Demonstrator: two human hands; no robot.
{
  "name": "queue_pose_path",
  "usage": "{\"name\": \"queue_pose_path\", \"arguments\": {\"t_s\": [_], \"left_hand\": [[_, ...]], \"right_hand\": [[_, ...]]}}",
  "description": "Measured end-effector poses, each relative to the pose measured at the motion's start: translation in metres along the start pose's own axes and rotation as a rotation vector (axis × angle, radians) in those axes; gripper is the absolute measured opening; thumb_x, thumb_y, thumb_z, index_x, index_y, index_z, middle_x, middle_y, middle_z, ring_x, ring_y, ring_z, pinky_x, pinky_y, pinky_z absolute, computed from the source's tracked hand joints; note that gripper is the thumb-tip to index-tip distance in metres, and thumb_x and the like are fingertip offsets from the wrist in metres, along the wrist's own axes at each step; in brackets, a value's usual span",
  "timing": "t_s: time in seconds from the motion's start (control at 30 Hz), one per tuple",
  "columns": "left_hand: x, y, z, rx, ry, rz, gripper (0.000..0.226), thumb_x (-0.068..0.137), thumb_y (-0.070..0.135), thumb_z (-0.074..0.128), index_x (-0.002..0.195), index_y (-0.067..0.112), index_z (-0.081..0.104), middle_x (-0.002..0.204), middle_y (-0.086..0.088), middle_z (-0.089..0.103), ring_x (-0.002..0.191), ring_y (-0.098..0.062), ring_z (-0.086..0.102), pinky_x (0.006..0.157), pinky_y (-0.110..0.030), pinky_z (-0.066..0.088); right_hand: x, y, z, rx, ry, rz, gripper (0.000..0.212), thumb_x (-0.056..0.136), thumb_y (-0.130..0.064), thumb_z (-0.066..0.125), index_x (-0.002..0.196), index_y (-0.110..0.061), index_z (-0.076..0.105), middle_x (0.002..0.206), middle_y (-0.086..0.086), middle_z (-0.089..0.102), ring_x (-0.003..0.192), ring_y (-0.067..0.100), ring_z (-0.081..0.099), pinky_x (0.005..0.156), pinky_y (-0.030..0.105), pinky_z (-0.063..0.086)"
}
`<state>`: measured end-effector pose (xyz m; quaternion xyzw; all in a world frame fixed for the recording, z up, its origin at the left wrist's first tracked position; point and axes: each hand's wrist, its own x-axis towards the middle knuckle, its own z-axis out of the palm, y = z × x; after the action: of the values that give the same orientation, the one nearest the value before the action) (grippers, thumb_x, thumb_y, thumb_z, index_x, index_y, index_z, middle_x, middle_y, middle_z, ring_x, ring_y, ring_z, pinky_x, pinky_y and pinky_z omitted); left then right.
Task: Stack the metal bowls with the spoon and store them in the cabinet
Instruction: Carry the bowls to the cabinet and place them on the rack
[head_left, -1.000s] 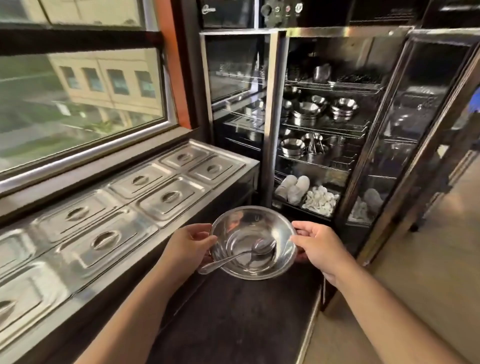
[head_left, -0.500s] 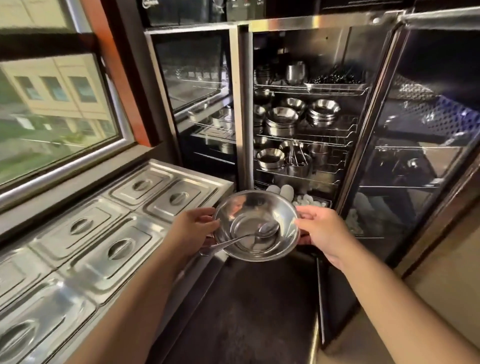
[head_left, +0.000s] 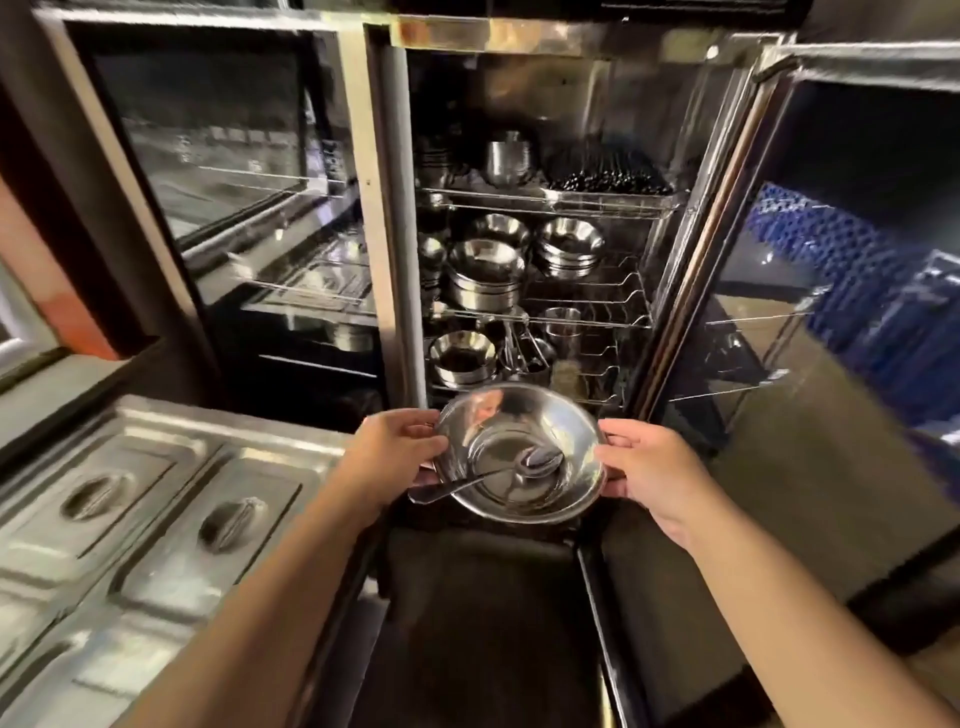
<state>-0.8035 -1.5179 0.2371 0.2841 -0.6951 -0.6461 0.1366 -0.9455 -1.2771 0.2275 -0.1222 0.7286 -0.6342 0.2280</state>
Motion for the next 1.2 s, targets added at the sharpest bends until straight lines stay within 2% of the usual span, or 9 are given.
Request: {"name": "queue_pose_path", "arguments": {"t_s": [0.17,0.33,0.43,0.53,0.73,0.8,0.9,1.03,1.2], "left_hand": [[0.103,0.028,0.002,0.038,-0.175,0.041,0.025,0.086,-0.004,0.070,0.093,0.019,0.074,0.070,0.005,0.075,0.060,-0.010,0.071,0.056,-0.028,0.059],[0.175,0.047,0.030,0.101,-0.258,0.071,0.029,0.086,-0.003,0.071,0.111,0.009,0.072,0.090,-0.011,0.075,0.073,-0.022,0.073,0.069,-0.039,0.062],[0.219,0.057,0.056,0.132,-0.309,0.066,0.035,0.085,-0.001,0.073,0.120,0.008,0.069,0.104,-0.016,0.074,0.088,-0.029,0.073,0.080,-0.046,0.062],[0.260,0.062,0.083,0.128,-0.317,0.043,0.035,0.085,-0.001,0.073,0.118,0.009,0.070,0.102,-0.014,0.075,0.086,-0.028,0.075,0.073,-0.038,0.063],[0.335,0.072,0.138,0.160,-0.255,0.030,0.025,0.086,0.002,0.074,0.104,0.018,0.072,0.094,-0.010,0.077,0.082,-0.025,0.077,0.063,-0.032,0.062],[0.360,0.078,0.156,0.161,-0.216,0.029,0.022,0.088,0.010,0.074,0.106,0.020,0.070,0.096,-0.008,0.076,0.079,-0.022,0.077,0.064,-0.033,0.062],[0.391,0.084,0.175,0.165,-0.191,0.017,0.006,0.093,0.022,0.068,0.097,0.022,0.072,0.089,-0.005,0.077,0.068,-0.012,0.076,0.055,-0.023,0.058],[0.431,0.084,0.196,0.142,-0.143,-0.013,0.011,0.097,0.019,0.063,0.090,0.020,0.072,0.074,0.001,0.077,0.062,-0.007,0.074,0.050,-0.019,0.056],[0.484,0.083,0.218,0.179,-0.173,-0.040,0.049,0.092,0.027,0.070,0.135,0.007,0.058,0.110,-0.005,0.070,0.076,-0.014,0.073,0.061,-0.024,0.060]], "right_hand": [[0.053,-0.017,0.002,0.031,0.155,0.011,0.040,0.095,0.008,0.059,0.080,-0.027,0.069,0.074,-0.011,0.079,0.056,0.010,0.072,0.048,0.022,0.056],[0.094,-0.025,-0.011,0.011,0.270,0.036,0.037,0.095,0.009,0.060,0.082,-0.024,0.069,0.072,-0.008,0.079,0.058,0.013,0.073,0.052,0.025,0.059],[0.128,-0.034,-0.029,-0.012,0.332,0.059,0.027,0.093,0.008,0.063,0.107,-0.013,0.072,0.082,0.002,0.081,0.071,0.021,0.077,0.066,0.038,0.065],[0.169,-0.036,-0.050,-0.043,0.359,0.084,0.040,0.093,0.004,0.065,0.132,-0.005,0.063,0.099,0.010,0.079,0.084,0.028,0.077,0.077,0.046,0.064],[0.272,-0.035,-0.090,-0.074,0.375,0.066,0.033,0.093,-0.003,0.067,0.125,-0.012,0.067,0.082,-0.004,0.079,0.071,0.014,0.077,0.059,0.029,0.063],[0.307,-0.036,-0.099,-0.090,0.387,0.066,0.034,0.095,-0.008,0.065,0.129,-0.013,0.065,0.079,-0.005,0.078,0.070,0.016,0.076,0.064,0.037,0.065],[0.349,-0.038,-0.106,-0.110,0.397,0.087,0.049,0.096,-0.018,0.064,0.144,-0.014,0.053,0.107,-0.004,0.070,0.087,0.020,0.071,0.086,0.052,0.061],[0.397,-0.042,-0.114,-0.171,0.406,0.099,0.057,0.096,-0.024,0.061,0.149,-0.012,0.045,0.138,0.008,0.061,0.113,0.025,0.064,0.100,0.049,0.053],[0.452,-0.042,-0.119,-0.304,0.432,0.123,0.036,0.093,-0.023,0.060,0.127,-0.011,0.062,0.112,0.003,0.067,0.095,0.025,0.064,0.071,0.031,0.047]]}}
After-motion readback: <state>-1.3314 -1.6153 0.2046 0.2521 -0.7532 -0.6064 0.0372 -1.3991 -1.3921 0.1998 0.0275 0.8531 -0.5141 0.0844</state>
